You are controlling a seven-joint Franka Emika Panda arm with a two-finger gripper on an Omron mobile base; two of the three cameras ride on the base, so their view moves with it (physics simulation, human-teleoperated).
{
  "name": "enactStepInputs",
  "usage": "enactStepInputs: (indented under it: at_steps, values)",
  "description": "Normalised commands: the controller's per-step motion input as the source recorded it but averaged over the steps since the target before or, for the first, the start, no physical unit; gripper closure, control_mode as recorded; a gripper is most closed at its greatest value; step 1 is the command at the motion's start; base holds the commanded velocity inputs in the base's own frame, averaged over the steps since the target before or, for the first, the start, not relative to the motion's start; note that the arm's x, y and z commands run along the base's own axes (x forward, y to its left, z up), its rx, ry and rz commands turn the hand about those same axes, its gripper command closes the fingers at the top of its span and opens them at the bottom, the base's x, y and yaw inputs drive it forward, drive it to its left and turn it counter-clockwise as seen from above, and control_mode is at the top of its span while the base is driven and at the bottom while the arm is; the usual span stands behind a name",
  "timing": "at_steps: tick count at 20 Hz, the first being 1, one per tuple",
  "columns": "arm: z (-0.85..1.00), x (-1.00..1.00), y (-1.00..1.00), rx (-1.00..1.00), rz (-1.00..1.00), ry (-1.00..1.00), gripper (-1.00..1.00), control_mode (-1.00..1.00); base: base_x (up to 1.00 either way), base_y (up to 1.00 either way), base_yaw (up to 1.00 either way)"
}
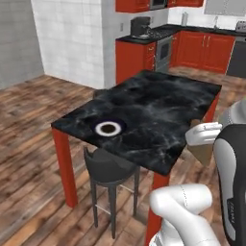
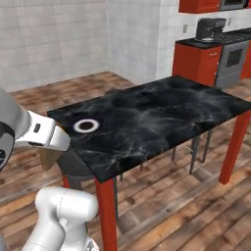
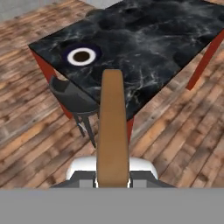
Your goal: Start the toaster. Once the lever pops up, take the bread to the plate on the dining counter.
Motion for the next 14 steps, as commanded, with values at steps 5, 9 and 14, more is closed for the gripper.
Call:
enactStepInputs:
  at_steps: [5, 9, 14]
  values:
    - [0.0, 0.0, 0.0, 0.0, 0.0, 0.0, 1.0, 1.0, 0.09, 0.7, -0.59]
    - [0.0, 0.0, 0.0, 0.0, 0.0, 0.0, 1.0, 1.0, 0.0, 0.76, -0.56]
    - [0.0, 0.0, 0.0, 0.0, 0.0, 0.0, 1.0, 1.0, 0.0, 0.91, -0.55]
